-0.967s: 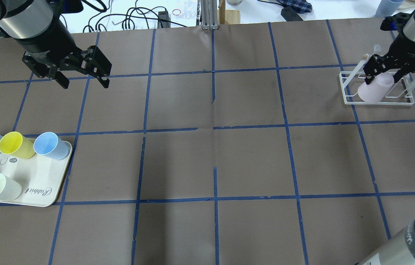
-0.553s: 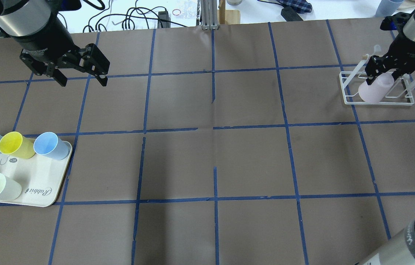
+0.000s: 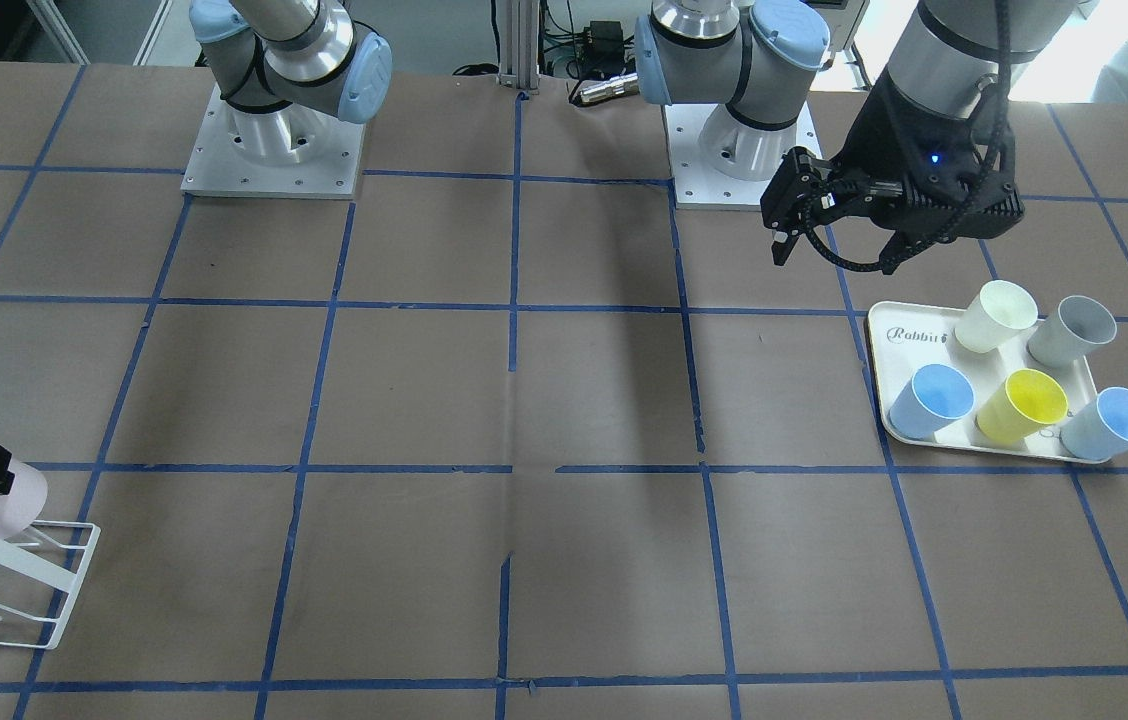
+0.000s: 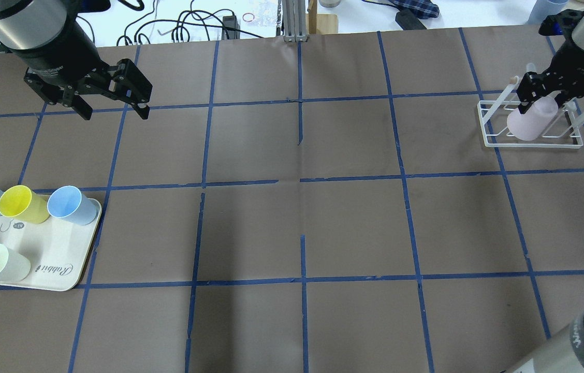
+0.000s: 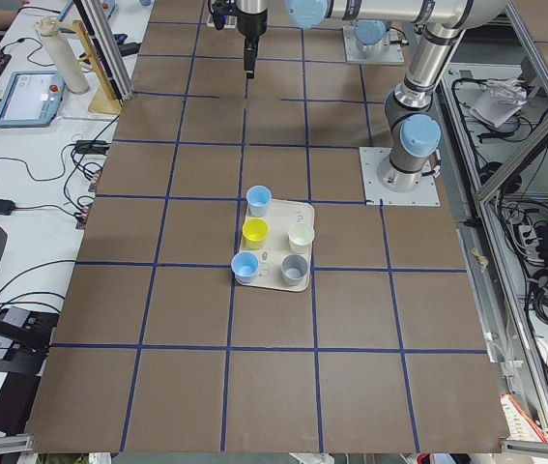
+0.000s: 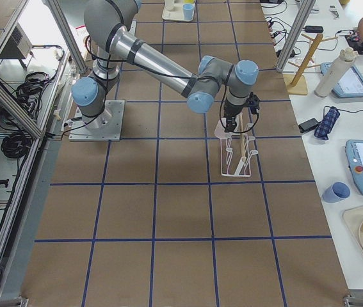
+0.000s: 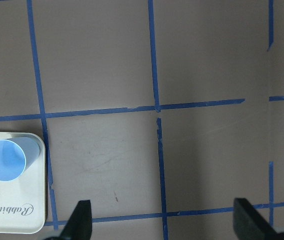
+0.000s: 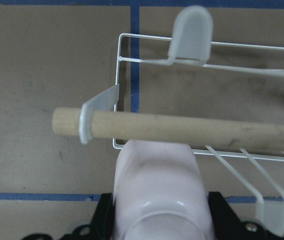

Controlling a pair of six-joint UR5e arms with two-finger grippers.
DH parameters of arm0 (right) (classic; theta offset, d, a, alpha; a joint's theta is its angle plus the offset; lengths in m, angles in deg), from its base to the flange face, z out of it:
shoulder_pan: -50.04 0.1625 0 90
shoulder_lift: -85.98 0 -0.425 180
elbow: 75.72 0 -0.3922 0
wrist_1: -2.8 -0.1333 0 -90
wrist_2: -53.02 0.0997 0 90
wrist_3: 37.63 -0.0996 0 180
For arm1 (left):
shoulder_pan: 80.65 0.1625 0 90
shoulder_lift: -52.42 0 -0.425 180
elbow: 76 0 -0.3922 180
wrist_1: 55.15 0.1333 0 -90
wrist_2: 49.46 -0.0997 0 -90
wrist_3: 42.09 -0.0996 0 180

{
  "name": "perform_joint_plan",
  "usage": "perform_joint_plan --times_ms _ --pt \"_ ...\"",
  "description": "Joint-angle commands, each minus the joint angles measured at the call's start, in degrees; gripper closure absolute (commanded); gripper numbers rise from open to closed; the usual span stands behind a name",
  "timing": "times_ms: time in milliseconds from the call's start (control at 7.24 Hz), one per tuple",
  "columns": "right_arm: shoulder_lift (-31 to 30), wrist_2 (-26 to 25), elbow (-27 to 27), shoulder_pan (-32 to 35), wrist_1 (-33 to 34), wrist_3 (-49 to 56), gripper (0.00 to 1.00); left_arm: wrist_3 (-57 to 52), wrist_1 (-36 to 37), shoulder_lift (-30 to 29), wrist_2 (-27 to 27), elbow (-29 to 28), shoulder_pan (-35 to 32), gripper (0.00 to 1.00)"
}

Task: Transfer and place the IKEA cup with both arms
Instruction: 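Lift the pink cup off the rack with the right gripper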

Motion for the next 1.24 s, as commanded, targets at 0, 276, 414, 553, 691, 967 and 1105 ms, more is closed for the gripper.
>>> perform_joint_plan --times_ms 0,276,414,553,691,967,1105 --pt "-4.43 -0.12 0.25 0.55 -1.79 0.05 0.67 0.19 -0.13 0.10 0.09 -0.20 0.10 0.00" --pt "-11.46 0.23 0.34 0.81 -9.15 0.06 0.66 0.28 -0.13 0.45 1.74 -0.56 0.10 0.00" --pt "-13.93 3.19 0.34 1.86 -12.93 -0.12 0.66 0.45 -0.31 0.11 4.80 -2.13 0.10 0.00" --pt "-15.08 6.44 0.34 1.96 -16.97 0.05 0.66 0.37 -1.44 -0.16 8.05 -3.45 0.36 0.00" --pt "-15.44 12.56 0.34 1.87 -21.01 0.06 0.66 0.37 -2.67 -0.42 12.26 -3.37 1.84 0.00" --pt "-16.23 23.38 0.42 1.61 -28.75 0.14 0.67 -1.73 -5.92 -0.69 25.42 -0.40 8.77 0.00" --pt "-17.89 27.52 0.60 1.61 -32.96 1.27 0.67 -4.53 -6.63 -0.69 33.49 2.92 11.33 0.00"
